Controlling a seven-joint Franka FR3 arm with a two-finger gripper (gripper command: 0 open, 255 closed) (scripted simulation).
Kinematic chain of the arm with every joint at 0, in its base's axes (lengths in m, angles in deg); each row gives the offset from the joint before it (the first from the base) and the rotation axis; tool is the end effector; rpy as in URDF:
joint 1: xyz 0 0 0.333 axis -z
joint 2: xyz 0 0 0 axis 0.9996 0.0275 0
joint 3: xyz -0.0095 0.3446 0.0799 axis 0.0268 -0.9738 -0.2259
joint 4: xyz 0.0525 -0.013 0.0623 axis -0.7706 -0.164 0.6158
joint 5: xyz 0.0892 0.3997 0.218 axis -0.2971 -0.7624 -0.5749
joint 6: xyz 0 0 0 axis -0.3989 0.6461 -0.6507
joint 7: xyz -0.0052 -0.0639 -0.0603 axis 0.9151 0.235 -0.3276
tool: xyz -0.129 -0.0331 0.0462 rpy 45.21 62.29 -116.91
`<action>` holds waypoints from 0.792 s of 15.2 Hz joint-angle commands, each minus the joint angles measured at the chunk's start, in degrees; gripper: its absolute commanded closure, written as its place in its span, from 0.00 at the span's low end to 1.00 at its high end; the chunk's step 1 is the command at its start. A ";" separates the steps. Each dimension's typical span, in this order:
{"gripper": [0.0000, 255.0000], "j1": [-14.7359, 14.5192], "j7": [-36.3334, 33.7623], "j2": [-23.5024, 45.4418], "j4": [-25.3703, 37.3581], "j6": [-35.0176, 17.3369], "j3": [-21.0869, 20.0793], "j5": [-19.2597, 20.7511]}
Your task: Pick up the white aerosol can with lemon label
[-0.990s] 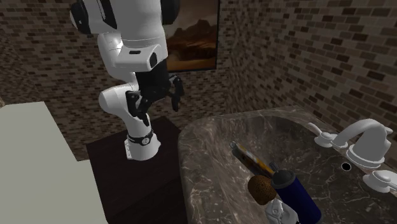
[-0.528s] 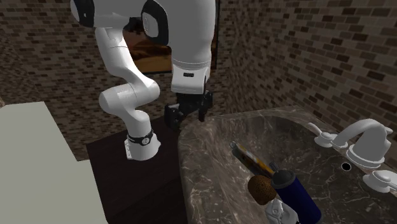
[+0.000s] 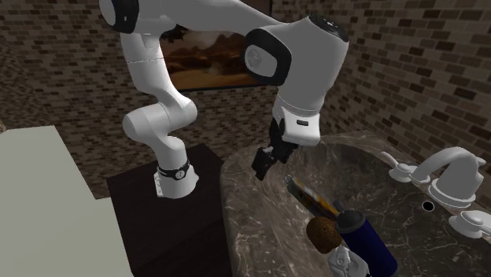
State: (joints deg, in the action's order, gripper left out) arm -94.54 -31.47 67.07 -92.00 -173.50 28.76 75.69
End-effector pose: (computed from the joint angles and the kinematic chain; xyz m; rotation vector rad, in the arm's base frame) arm 0.5028 0.1580 0.4394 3.0786 0.1896 -0.3683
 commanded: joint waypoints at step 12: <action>0.00 -7.68 -11.19 32.01 23.98 5.37 -5.69 5.77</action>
State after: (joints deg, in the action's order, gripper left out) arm -101.26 -41.61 96.22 -70.05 -168.44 23.38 81.00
